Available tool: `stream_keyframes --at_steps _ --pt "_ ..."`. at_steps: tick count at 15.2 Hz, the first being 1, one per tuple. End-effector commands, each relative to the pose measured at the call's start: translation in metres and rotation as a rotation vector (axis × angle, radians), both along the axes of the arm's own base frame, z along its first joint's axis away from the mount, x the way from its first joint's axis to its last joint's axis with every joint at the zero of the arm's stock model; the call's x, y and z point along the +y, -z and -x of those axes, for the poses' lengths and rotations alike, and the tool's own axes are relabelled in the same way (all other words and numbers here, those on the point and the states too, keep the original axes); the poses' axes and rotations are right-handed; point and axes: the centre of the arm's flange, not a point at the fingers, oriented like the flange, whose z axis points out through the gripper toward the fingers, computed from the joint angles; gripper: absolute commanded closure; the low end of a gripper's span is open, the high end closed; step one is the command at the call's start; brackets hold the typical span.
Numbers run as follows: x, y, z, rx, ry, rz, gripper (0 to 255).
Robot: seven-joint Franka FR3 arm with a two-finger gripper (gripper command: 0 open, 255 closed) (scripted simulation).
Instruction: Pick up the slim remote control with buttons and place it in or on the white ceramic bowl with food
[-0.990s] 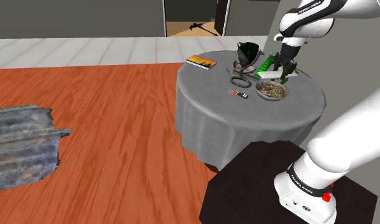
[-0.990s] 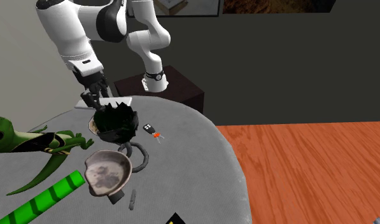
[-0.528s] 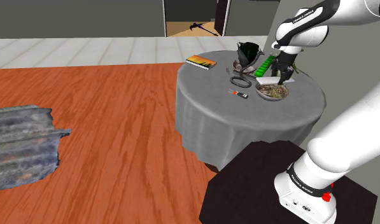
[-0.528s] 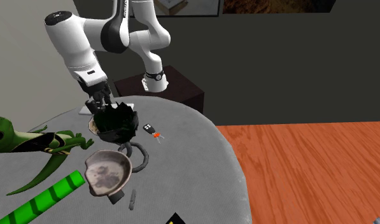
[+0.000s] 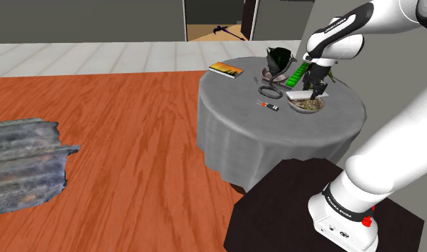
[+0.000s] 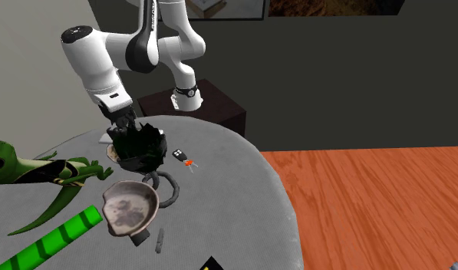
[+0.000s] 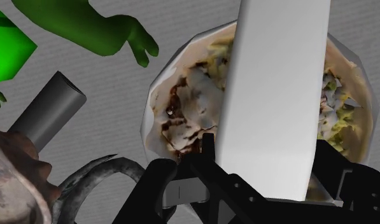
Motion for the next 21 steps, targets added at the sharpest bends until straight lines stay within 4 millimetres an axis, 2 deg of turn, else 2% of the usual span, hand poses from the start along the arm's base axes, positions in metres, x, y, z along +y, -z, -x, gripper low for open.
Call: stream_keyframes --at_steps 1,4,5,10,14,21 --pt "0.000 0.000 0.000 0.000 0.000 0.000 255" --pt "0.000 0.000 0.000 0.000 0.000 0.000 255" --pt "0.000 0.000 0.000 0.000 0.000 0.000 0" --pt "0.000 0.000 0.000 0.000 0.000 0.000 0" --pt "-0.001 -0.050 0.000 0.000 0.000 0.000 0" --pt "-0.001 -0.050 0.000 0.000 0.000 0.000 0"
